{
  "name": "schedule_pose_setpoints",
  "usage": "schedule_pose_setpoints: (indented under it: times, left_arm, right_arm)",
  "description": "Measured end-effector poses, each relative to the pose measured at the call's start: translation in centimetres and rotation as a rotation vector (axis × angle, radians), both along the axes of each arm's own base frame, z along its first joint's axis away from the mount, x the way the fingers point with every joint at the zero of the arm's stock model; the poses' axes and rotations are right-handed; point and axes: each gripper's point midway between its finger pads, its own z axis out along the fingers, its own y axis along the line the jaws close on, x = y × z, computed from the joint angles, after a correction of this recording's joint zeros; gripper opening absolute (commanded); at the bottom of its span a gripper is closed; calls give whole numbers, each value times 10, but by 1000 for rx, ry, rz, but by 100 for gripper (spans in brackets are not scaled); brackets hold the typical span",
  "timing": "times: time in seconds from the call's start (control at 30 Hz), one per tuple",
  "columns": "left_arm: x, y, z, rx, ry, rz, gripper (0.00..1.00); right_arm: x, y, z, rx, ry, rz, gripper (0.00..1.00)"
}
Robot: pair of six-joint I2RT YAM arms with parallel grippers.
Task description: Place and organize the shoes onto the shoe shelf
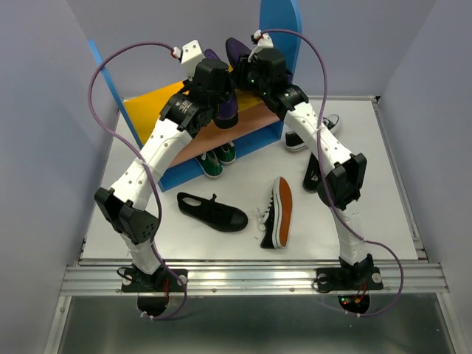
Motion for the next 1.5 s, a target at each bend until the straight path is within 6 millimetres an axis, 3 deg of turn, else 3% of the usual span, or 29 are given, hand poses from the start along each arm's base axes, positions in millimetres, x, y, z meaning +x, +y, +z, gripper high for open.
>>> schedule_pose_setpoints:
  times: [0.57, 0.73, 0.83, 1.0, 1.17, 1.27, 1.5]
  left_arm:
    - [0, 0, 0, 1, 1, 0, 0]
    - [-1, 0, -1, 0, 2, -2, 0]
    - [-1, -1, 0, -6, 0, -8, 0]
    - [1, -6, 4, -24, -17, -24, 0]
    - [2, -10, 6, -35, -23, -43, 0]
    - [4, -12, 6, -39, -23, -48, 0]
    - [21, -29, 7, -80, -32, -64, 0]
  right_arm:
    - [-3, 2, 3, -18, -20, 31, 41]
    - [-14, -4, 18, -26, -26, 38, 45]
    - [-29, -8, 46, -4, -61, 54, 46]
    - [-75, -15, 125, 80, -190, 106, 47]
    - [-106, -40, 171, 118, -266, 70, 52]
    - [-109, -64, 170, 94, -267, -31, 54]
    - [-115, -134, 121, -68, -190, -318, 57]
